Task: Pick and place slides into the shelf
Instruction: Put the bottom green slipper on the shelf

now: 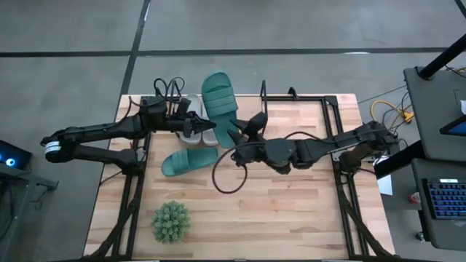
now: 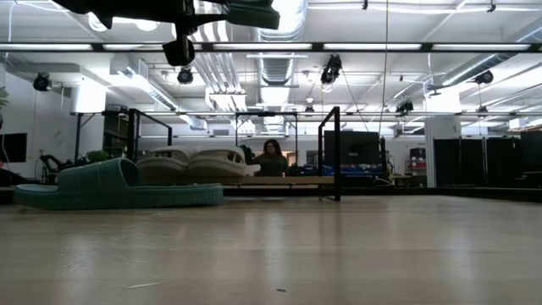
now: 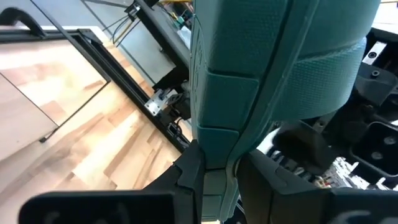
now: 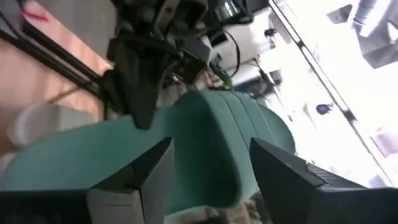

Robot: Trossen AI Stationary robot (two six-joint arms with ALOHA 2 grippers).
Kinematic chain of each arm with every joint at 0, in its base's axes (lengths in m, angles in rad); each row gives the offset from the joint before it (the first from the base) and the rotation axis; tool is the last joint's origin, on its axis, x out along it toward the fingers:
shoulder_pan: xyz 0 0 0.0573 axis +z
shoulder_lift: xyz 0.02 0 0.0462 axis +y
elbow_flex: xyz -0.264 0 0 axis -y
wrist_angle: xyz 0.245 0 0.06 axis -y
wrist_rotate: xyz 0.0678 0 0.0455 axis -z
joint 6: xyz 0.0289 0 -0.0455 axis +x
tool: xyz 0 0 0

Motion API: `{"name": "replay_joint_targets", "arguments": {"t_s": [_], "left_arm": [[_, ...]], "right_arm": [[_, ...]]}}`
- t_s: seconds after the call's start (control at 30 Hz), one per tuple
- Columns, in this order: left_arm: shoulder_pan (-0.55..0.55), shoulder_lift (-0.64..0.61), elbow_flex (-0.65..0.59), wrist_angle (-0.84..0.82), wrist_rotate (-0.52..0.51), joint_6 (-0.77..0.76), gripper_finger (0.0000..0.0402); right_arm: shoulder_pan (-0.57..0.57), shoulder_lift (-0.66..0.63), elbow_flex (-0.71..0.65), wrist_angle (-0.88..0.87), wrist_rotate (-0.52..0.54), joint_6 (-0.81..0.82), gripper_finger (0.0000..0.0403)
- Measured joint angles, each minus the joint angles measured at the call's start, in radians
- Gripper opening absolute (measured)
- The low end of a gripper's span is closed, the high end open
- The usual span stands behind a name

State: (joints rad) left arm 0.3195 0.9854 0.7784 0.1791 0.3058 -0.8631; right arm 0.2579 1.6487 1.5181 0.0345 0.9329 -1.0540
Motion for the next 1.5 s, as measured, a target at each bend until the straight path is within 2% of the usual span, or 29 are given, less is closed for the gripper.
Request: {"name": "replay_joint_targets", "arguments": {"t_s": [0.13,0.27,0.8,1.3,1.5], "left_arm": [[-0.001,0.0,0.0,0.002,0.008,-0.021,0.0049],[-0.001,0.0,0.0,0.001,0.016,-0.021,0.0047],[-0.001,0.001,0.0,-0.001,0.069,-0.025,0.0047],[-0.001,0.008,0.0,0.005,0.083,-0.048,0.0042],[-0.001,0.01,0.0,0.008,0.084,-0.048,0.0042]], "right_arm": [[-0.011,0.037,0.0,0.091,0.077,-0.115,0.019],[-0.022,0.056,0.0,0.165,0.091,-0.184,0.0177],[-0.081,0.062,0.0,0.185,0.088,-0.215,0.0149],[-0.116,0.063,0.0,0.243,-0.028,-0.215,0.0102],[-0.121,0.063,0.0,0.254,-0.028,-0.215,0.005]]}}
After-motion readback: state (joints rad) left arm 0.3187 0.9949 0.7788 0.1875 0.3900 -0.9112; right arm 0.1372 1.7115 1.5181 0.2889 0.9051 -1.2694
